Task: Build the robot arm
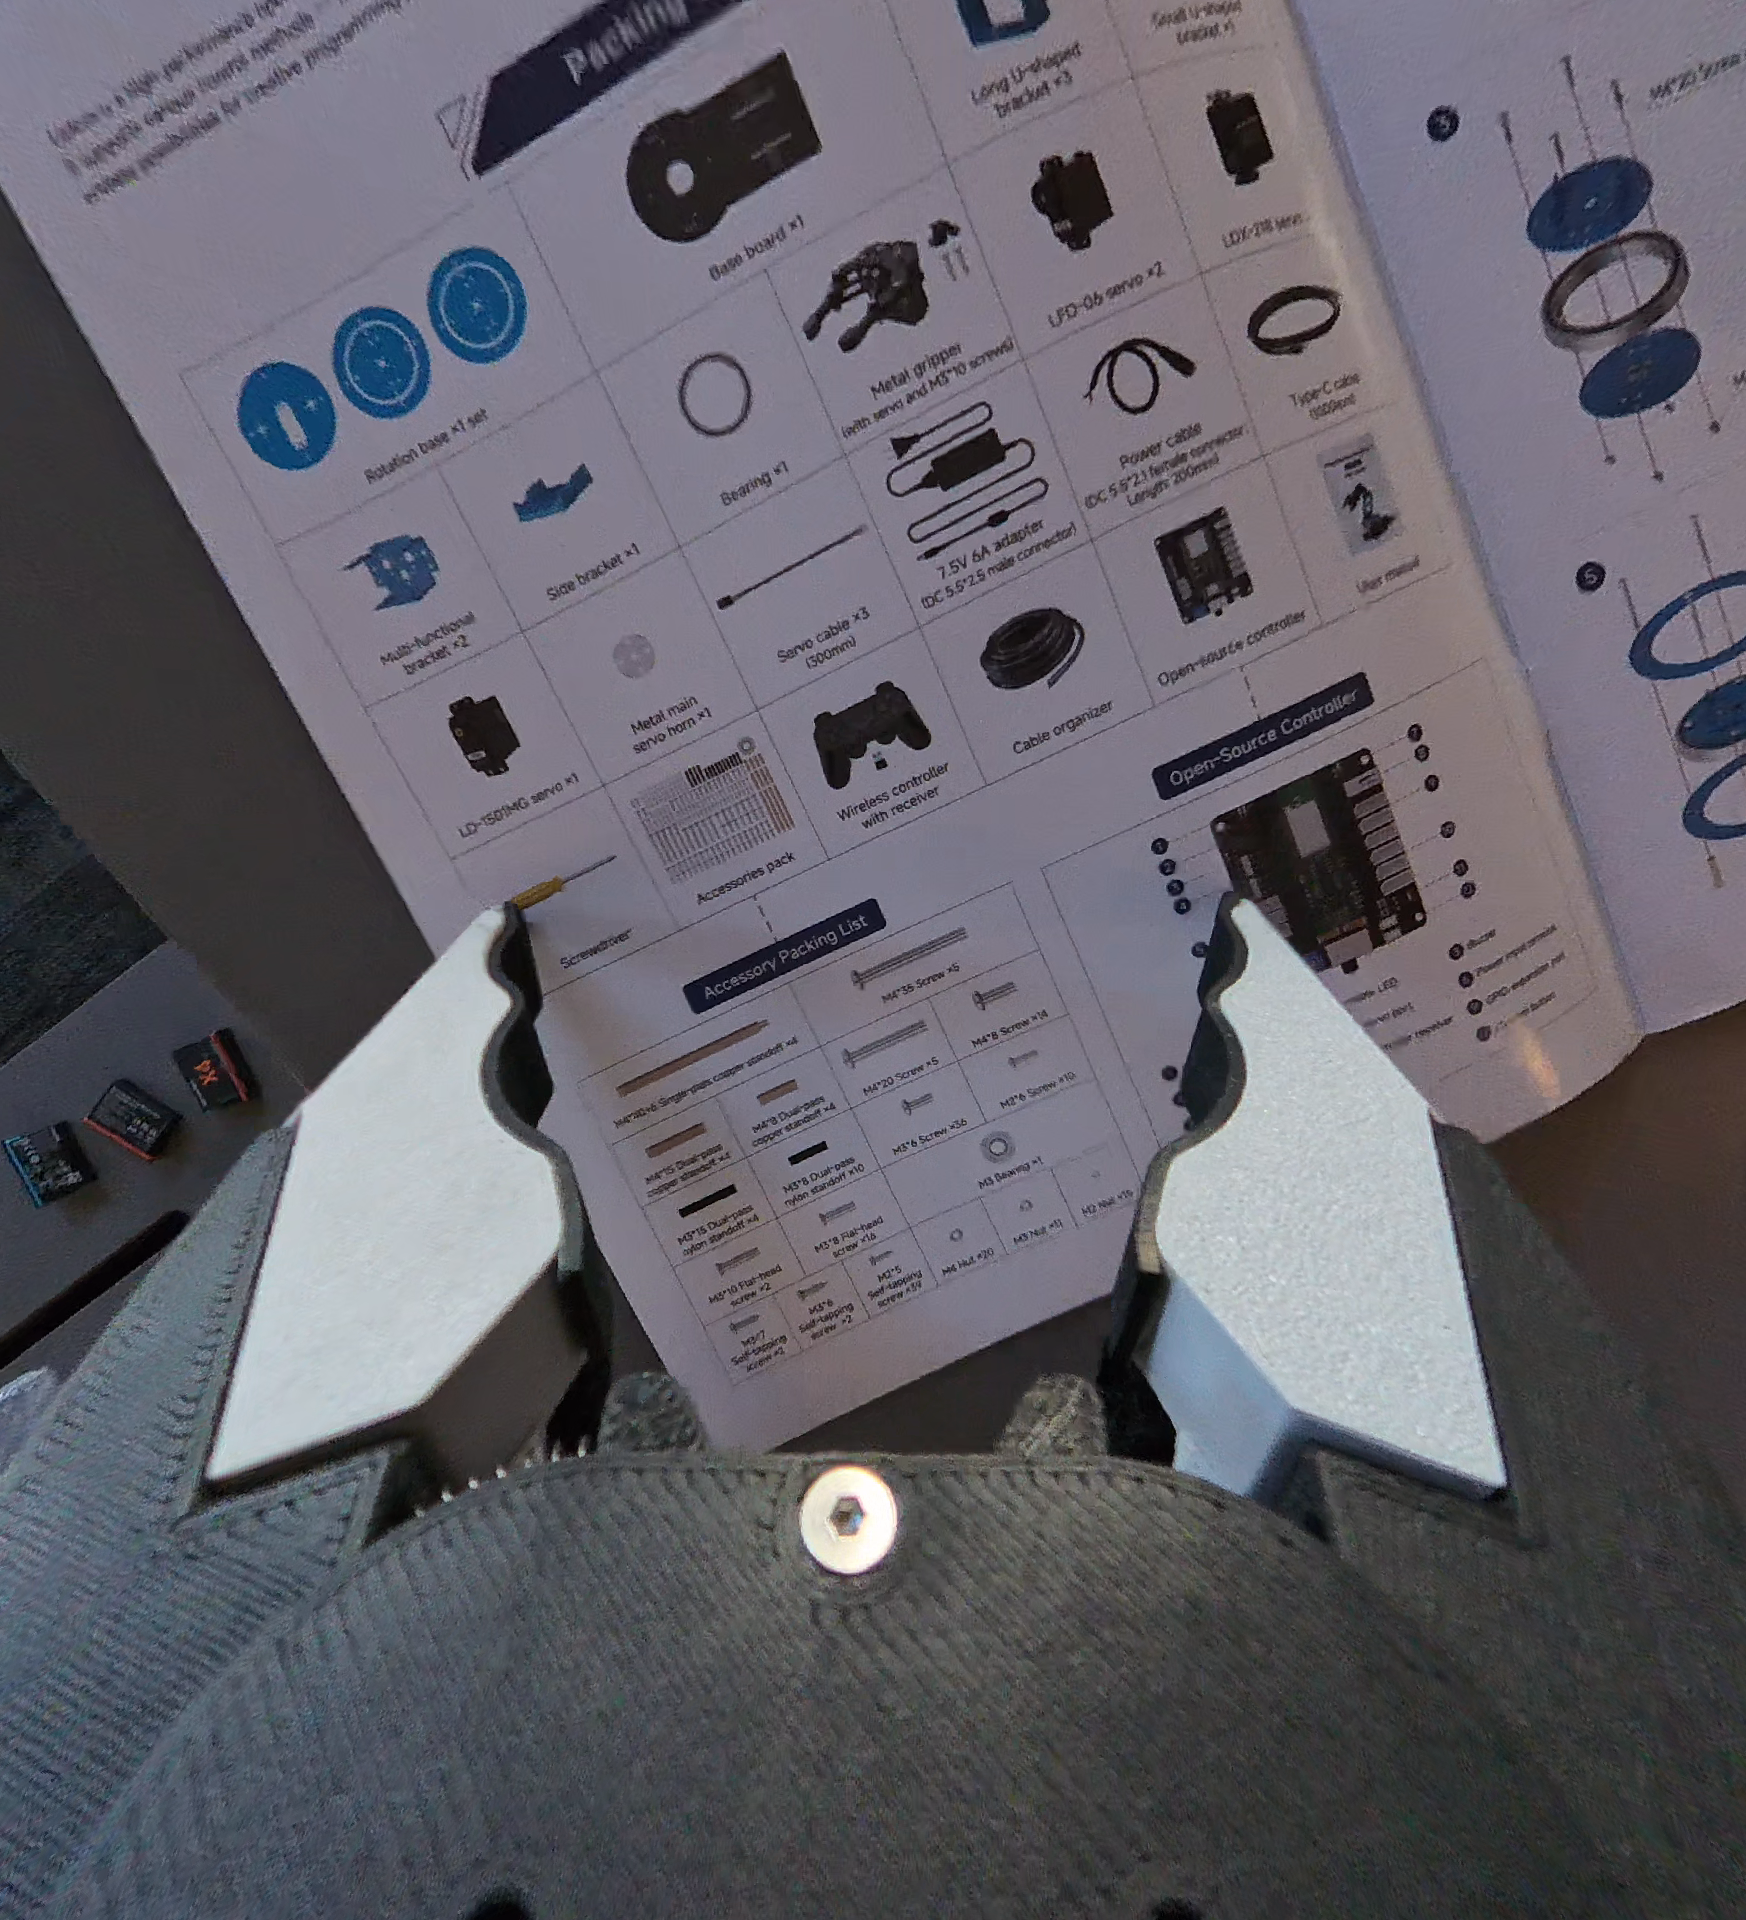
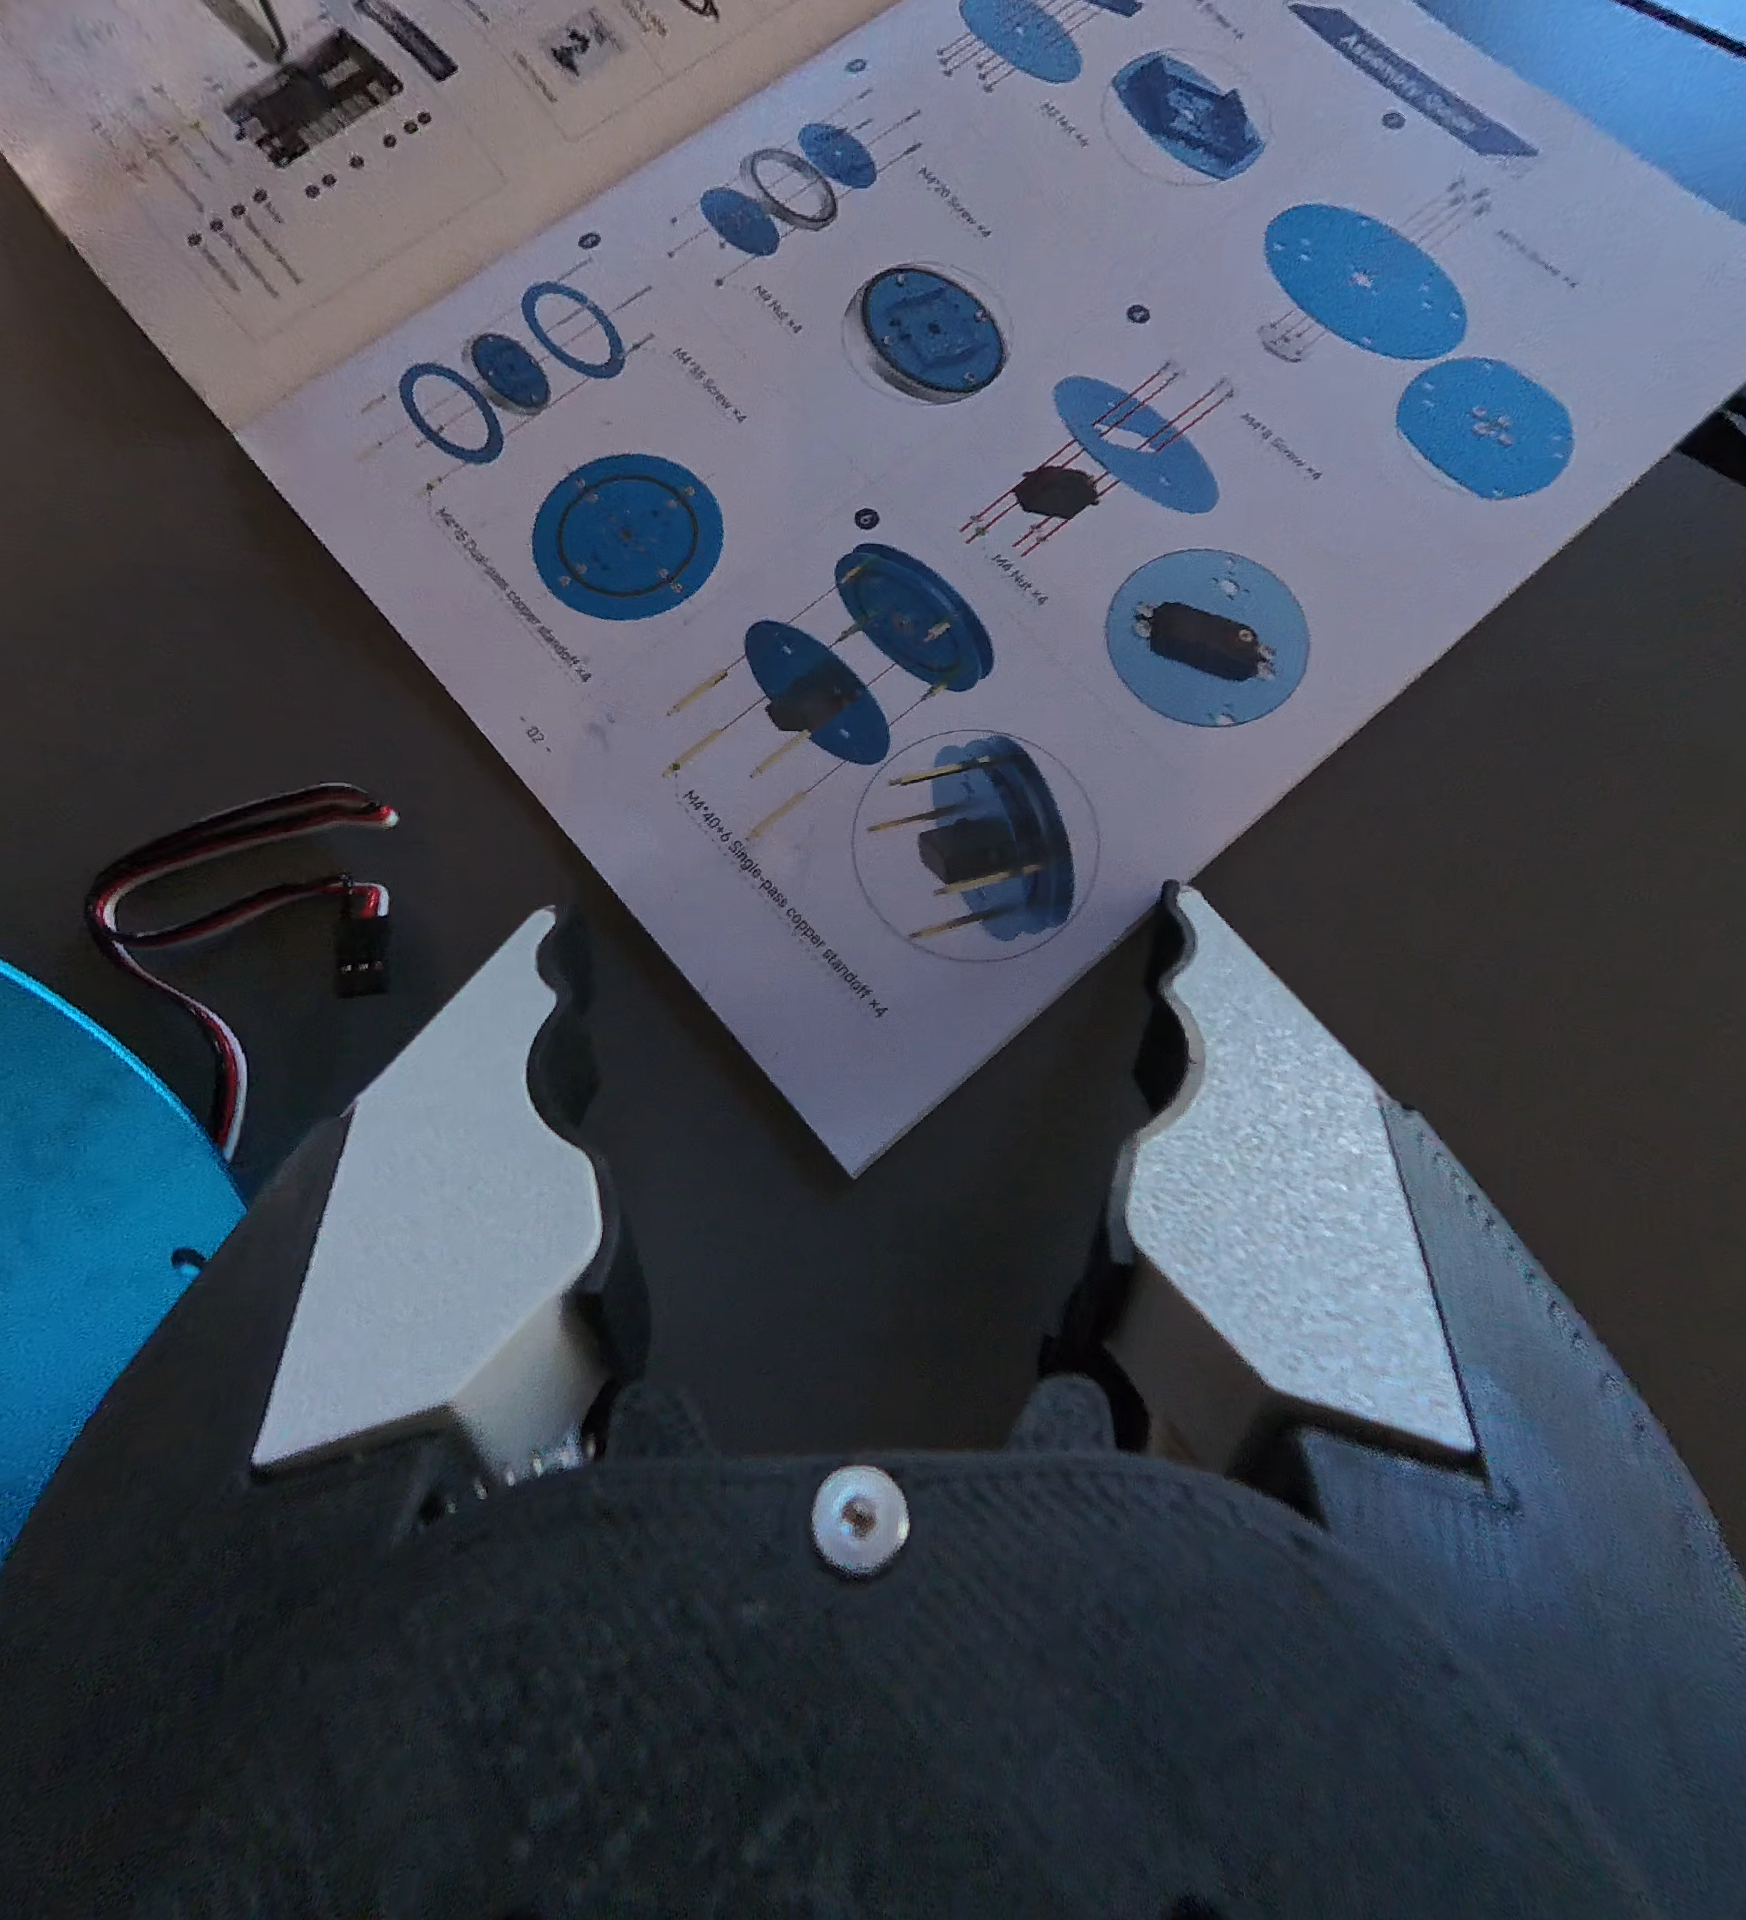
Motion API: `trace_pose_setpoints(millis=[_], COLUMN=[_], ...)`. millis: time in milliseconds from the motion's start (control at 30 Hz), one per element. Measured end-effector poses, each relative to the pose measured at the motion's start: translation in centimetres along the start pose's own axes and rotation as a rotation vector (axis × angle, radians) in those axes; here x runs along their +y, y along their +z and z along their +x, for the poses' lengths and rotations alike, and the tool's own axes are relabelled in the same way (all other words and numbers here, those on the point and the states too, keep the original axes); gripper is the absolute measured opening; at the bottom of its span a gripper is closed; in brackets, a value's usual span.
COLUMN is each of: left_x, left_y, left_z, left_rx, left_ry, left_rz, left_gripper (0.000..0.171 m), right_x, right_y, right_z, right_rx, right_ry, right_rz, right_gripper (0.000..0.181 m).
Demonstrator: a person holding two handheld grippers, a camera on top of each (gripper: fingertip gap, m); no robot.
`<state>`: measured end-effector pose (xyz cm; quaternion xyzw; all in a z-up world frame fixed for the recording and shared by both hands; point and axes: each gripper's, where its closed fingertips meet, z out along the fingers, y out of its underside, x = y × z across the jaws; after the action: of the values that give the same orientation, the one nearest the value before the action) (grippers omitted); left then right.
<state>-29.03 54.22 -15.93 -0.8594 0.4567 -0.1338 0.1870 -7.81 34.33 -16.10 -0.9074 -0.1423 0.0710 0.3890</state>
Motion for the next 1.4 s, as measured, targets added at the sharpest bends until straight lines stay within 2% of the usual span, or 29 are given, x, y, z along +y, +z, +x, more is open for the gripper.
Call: trace_pose_setpoints(millis=[100, 367, 500, 600, 767, 867, 967, 1000, 1067, 1133, 1233, 1400], left_x=[2.0, 7.0, 5.8, 4.8, 3.7, 4.4, 8.1, 9.3, 10.9, 11.5, 11.2, 12.4], left_y=[-0.3, -2.8, -2.5, -3.2, -7.9, -11.5, -13.7, -14.1, -14.6, -14.7, -14.4, -13.9], left_z=[-0.1, 0.1, -0.1, -0.1, 0.6, 2.3, 5.0, 5.6, 6.4, 7.0, 7.7, 9.2], left_rx=[-0.056, -0.066, -0.059, -0.078, -0.165, -0.217, -0.201, -0.203, -0.209, -0.197, -0.181, -0.148], left_ry=[0.041, -0.055, -0.036, -0.031, -0.006, -0.013, -0.043, -0.040, -0.021, -0.018, -0.010, 0.048], left_rz=[-0.126, -0.377, -0.315, -0.274, -0.213, -0.212, -0.328, -0.374, -0.440, -0.468, -0.471, -0.553], left_gripper=[0.127, 0.124, 0.113, 0.109, 0.100, 0.076, 0.067, 0.067, 0.063, 0.043, 0.038, 0.029], right_x=[-0.2, -0.6, -0.5, -1.0, -4.5, -5.4, -5.6, -5.4, -4.6, -3.6, -2.3, -1.5], right_y=[0.2, 0.6, 0.4, -0.7, -6.7, -10.8, -13.3, -13.6, -12.8, -11.5, -10.3, -9.7], right_z=[-0.5, -2.3, -1.9, -1.1, -1.6, -3.6, -6.1, -6.7, -7.6, -7.7, -7.0, -5.4], right_rx=[-0.037, -0.095, -0.084, -0.015, 0.114, 0.137, 0.119, 0.113, 0.070, 0.050, 0.078, 0.117], right_ry=[-0.031, -0.087, -0.070, -0.103, -0.227, -0.230, -0.217, -0.200, -0.180, -0.204, -0.259, -0.267], right_rz=[0.017, 0.033, 0.039, 0.076, 0.246, 0.331, 0.419, 0.449, 0.448, 0.397, 0.348, 0.322], right_gripper=[0.108, 0.102, 0.099, 0.099, 0.094, 0.078, 0.034, 0.026, 0.019, 0.015, 0.011, 0.007])
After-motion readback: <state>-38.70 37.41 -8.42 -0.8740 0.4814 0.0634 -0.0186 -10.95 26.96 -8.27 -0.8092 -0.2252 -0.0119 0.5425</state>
